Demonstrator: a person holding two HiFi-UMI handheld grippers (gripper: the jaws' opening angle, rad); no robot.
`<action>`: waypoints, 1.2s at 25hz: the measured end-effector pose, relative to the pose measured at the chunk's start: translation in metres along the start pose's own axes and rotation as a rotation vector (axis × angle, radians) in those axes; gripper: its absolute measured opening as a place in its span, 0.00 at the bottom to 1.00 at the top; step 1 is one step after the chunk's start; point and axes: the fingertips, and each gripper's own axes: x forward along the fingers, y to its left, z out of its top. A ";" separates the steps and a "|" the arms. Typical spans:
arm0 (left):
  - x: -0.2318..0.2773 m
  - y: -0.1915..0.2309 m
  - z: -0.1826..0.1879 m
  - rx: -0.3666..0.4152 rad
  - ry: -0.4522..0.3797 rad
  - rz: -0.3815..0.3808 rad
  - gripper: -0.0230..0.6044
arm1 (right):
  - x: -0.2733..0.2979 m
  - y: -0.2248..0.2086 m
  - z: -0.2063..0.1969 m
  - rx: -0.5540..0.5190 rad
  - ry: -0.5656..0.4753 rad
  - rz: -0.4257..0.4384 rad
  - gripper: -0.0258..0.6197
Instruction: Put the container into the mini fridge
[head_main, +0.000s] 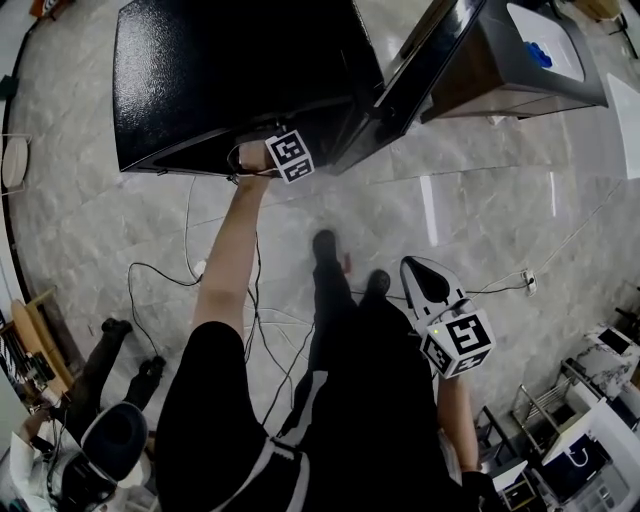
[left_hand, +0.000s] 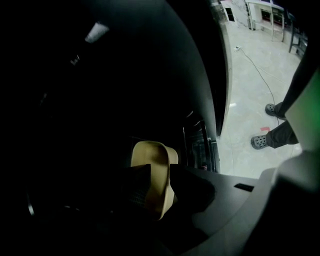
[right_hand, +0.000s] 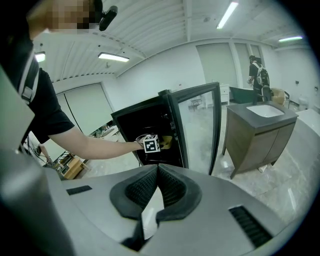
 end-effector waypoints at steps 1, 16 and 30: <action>-0.006 0.001 0.000 -0.001 -0.004 0.008 0.23 | -0.001 0.001 0.002 -0.003 -0.006 0.000 0.07; -0.099 -0.029 -0.003 -0.123 -0.048 0.027 0.19 | -0.018 0.018 0.033 -0.047 -0.136 0.028 0.07; -0.201 -0.045 0.014 -0.283 -0.106 0.028 0.10 | -0.034 0.010 0.054 -0.080 -0.229 0.104 0.07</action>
